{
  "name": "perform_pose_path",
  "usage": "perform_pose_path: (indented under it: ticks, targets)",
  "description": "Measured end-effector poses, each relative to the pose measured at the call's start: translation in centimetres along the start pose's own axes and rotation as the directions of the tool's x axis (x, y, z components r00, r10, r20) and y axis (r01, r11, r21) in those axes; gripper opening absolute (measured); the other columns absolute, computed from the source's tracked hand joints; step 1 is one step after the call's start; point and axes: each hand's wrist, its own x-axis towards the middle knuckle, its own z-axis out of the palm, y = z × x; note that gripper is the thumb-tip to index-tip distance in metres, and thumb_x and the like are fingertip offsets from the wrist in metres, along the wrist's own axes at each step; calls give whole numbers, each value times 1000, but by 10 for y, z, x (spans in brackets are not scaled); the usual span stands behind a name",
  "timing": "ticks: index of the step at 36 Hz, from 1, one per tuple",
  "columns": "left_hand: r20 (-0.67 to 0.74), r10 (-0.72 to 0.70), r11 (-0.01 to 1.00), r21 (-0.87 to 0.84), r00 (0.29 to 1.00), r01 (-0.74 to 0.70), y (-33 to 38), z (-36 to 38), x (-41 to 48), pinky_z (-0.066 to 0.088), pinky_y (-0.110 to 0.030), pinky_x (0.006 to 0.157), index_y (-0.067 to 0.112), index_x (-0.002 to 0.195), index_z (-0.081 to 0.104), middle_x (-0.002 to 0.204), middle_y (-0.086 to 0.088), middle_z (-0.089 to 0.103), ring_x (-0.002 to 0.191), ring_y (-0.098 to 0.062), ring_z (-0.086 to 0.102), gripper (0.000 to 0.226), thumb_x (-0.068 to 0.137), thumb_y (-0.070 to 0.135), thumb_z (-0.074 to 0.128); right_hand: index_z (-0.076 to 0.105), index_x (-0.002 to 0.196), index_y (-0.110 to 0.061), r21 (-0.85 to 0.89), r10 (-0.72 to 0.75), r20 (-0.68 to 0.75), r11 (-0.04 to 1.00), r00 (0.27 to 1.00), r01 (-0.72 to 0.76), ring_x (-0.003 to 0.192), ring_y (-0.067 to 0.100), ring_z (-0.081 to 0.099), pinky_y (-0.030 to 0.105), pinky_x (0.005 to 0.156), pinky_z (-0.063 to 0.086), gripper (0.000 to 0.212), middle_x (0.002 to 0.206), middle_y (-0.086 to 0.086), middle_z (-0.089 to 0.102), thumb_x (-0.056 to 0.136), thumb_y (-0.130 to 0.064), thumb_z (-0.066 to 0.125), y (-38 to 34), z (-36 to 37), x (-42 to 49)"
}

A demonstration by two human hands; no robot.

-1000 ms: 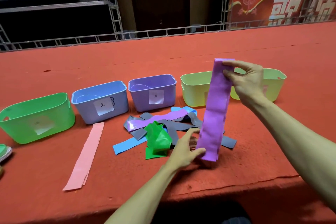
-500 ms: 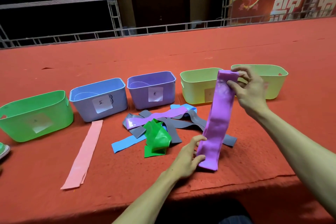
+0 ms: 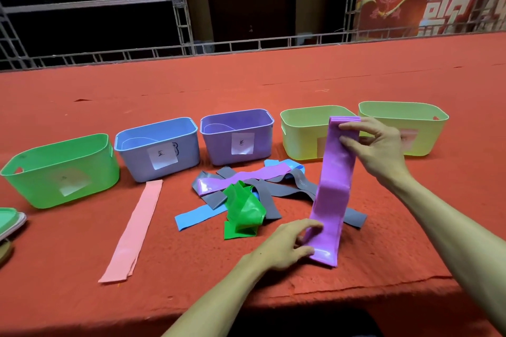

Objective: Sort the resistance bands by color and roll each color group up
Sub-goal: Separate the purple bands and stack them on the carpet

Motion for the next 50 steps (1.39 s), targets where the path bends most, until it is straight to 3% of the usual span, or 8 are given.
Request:
perform_pose_path:
  ticks: [4, 9, 17, 21, 30, 40, 44, 50]
  targets:
    - [30, 55, 990, 130, 998, -59, -8, -32, -2, 46, -26, 95, 8, 115, 65, 130, -12, 51, 114, -19, 55, 29, 86, 14, 65, 69, 103, -18, -1, -24, 19, 1000, 1000, 24, 88, -7, 59, 13, 72, 53, 35, 104, 6, 63, 77, 6, 72, -1, 7, -2]
    - [-187, -162, 967, 167, 969, 194, -35, -107, -7, 51, -33, 82, 6, 96, 69, 104, -9, 65, 92, -22, 63, 16, 83, 15, 62, 69, 101, -17, 25, -35, 43, 999, 998, 34, 87, -10, 58, 12, 72, 52, 36, 101, 4, 63, 77, 9, 71, 2, 16, -3]
    - [-268, -522, 711, 388, 810, 586, -105, -190, -16, 42, -28, 78, 9, 101, 72, 106, -10, 70, 100, -27, 63, 19, 91, 15, 57, 71, 96, -28, 46, -14, 85, 999, 996, 10, 91, -8, 59, 13, 72, 51, 43, 96, -32, 64, 75, 9, 73, 12, 22, -6]
    - [-224, -639, 625, 408, 736, 666, -122, -191, -13, 42, -27, 77, 17, 107, 70, 112, -10, 67, 101, -28, 61, 21, 92, 23, 56, 70, 88, -53, 65, -13, 95, 998, 995, 7, 90, -7, 61, 13, 72, 51, 63, 98, -32, 64, 74, 9, 74, 12, 24, -6]
    - [-311, -708, 571, 276, 634, 774, -133, -179, -6, 44, -28, 86, 18, 109, 69, 121, -11, 66, 110, -28, 60, 22, 92, 25, 58, 70, 89, -52, 84, -30, 112, 996, 993, 20, 91, -1, 62, 22, 76, 54, 63, 99, -27, 66, 74, 10, 74, 16, 19, -4]
    - [-564, -598, 650, 74, 569, 757, -126, -175, -2, 43, -29, 75, 2, 83, 73, 91, -15, 71, 90, -29, 65, 7, 81, 9, 73, 72, 87, -50, 106, -29, 117, 994, 993, 17, 89, -3, 63, 13, 74, 51, 63, 98, -22, 68, 72, 11, 74, 10, 18, -6]
    - [-652, -523, 734, -18, 549, 678, -116, -177, -2, 36, -17, 58, 4, 78, 70, 80, -13, 68, 69, -21, 57, 5, 78, 0, 74, 76, 89, -30, 116, -19, 145, 993, 989, 2, 85, -4, 64, 12, 73, 50, 47, 95, -28, 67, 72, 14, 73, 8, 15, -6]
    - [-738, -340, 832, 53, 583, 552, -92, -201, 11, 49, -32, 76, 9, 80, 72, 84, -14, 67, 78, -28, 63, 15, 74, -5, 70, 73, 90, -20, 131, -38, 156, 991, 987, 18, 79, -3, 63, 11, 71, 49, 38, 88, -22, 69, 75, 15, 70, -5, 6, -2]
